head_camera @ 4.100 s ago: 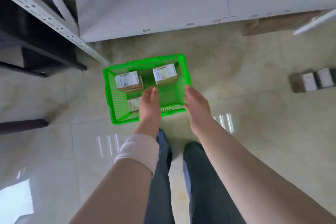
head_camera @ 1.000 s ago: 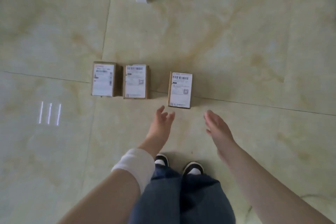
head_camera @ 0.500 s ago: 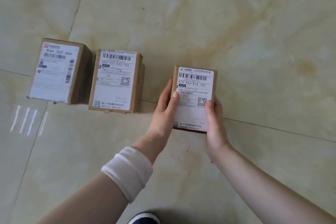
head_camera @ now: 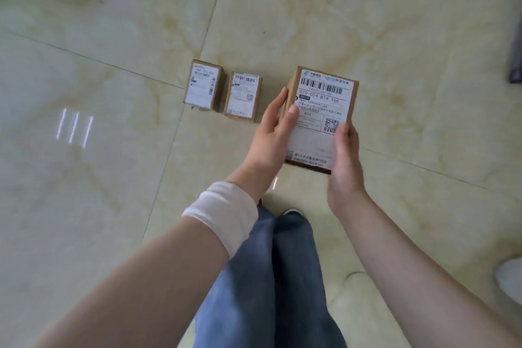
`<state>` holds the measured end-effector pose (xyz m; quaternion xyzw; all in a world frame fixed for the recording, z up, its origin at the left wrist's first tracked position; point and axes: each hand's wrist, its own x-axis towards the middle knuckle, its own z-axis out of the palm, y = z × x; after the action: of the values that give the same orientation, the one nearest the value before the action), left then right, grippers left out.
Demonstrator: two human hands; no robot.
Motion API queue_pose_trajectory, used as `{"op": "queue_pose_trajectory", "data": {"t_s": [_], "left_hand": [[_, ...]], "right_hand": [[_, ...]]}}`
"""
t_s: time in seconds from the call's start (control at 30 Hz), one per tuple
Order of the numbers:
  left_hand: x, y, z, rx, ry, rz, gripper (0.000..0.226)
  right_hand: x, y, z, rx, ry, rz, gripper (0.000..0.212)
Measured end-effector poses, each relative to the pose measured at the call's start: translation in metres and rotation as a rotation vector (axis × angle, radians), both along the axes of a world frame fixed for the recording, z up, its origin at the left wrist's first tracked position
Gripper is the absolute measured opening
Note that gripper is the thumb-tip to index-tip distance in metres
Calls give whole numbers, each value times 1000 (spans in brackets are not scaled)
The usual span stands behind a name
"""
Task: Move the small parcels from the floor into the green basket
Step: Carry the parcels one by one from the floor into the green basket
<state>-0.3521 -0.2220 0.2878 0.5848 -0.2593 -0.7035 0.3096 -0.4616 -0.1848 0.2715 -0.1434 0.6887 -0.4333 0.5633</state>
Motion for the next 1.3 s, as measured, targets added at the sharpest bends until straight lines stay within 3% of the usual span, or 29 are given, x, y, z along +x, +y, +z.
{"op": "queue_pose_trajectory", "data": {"t_s": [0.2,0.43,0.87,1.3], "left_hand": [[51,39,185,-42,20,131,47],[157,83,295,-111,-9,359,47],[435,154,359,-183,-104,720,46],[604,34,356,-127,-103,879,47]], "right_hand": [[49,27,192,-4,41,106,49],[158,42,304,-65,-30,273,49],[440,76,370,-126,-173,696,51],[620,-58,357,-92,-163,788,47]]}}
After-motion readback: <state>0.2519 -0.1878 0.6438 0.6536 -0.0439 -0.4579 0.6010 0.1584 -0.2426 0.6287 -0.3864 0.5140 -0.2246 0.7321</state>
